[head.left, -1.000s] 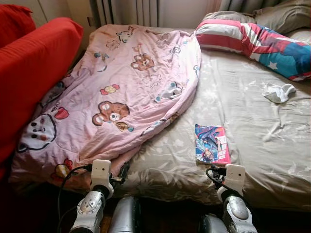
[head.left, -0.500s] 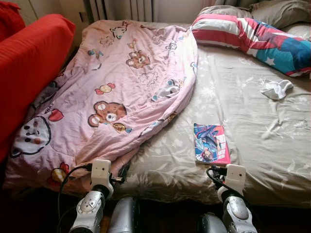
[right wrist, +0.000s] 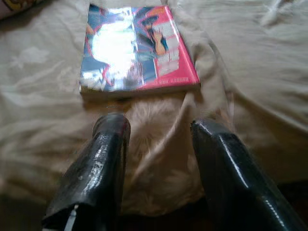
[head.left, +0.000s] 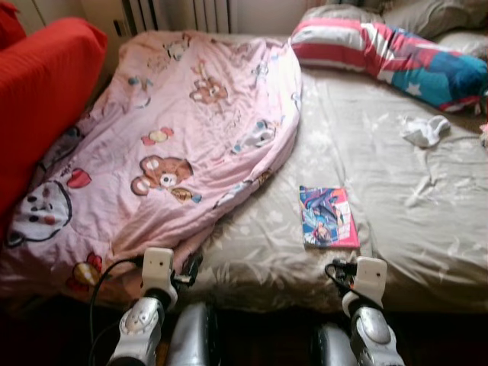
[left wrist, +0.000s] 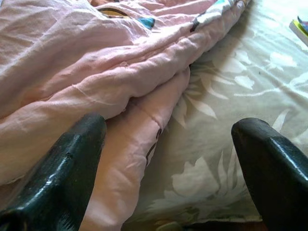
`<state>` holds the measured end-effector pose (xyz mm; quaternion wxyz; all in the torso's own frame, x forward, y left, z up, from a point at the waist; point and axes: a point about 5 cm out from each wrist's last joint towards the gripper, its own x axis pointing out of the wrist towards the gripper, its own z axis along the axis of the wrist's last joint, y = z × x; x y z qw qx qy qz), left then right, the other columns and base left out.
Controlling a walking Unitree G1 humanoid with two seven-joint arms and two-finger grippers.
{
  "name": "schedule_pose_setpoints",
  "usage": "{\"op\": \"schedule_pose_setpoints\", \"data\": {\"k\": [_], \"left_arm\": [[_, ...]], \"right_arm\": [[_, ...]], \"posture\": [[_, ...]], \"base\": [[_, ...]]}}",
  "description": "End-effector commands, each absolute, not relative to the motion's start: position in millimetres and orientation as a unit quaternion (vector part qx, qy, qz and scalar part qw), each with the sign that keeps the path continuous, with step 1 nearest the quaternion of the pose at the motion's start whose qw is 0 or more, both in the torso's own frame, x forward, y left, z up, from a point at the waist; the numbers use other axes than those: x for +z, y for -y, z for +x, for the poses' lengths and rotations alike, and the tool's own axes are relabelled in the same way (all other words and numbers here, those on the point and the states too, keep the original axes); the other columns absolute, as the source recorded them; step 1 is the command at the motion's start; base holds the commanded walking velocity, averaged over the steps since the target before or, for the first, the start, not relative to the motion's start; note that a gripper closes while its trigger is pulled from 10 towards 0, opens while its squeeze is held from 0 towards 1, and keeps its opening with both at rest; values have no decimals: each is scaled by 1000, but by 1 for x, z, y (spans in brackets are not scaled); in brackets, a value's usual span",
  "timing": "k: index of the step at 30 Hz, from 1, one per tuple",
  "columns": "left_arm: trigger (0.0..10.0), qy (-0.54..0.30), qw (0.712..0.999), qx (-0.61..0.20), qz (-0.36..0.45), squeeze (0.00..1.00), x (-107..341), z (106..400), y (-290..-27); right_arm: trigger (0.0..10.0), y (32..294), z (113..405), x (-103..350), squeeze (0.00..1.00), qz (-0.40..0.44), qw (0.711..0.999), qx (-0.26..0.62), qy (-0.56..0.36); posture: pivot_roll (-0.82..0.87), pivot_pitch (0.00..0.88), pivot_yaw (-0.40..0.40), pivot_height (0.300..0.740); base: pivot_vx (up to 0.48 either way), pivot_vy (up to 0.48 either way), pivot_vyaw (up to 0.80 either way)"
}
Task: Clean up the room
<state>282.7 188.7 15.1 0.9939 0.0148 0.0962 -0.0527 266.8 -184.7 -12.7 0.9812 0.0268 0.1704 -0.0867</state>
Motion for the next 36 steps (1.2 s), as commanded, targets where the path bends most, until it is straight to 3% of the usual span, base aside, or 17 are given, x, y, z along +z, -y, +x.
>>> {"op": "schedule_pose_setpoints", "data": {"k": [1, 27, 36], "left_arm": [[10000, -108, 992, -54, 22, 0, 11, 279, -189], [10000, -106, 993, -51, 16, 0, 12, 281, -188], [10000, -107, 993, -49, 15, 0, 12, 281, -188]], "right_arm": [[10000, 185, 264, -16, 0, 29, 980, -88, -177], [10000, 189, 264, -17, 0, 32, 975, -105, -191], [10000, 190, 267, -12, 0, 28, 980, -103, -170]], "posture": [[84, 159, 22, 585], [88, 150, 21, 585], [87, 150, 19, 585]], "base": [[247, -356, 0], [19, -29, -71], [292, 0, -137]]}}
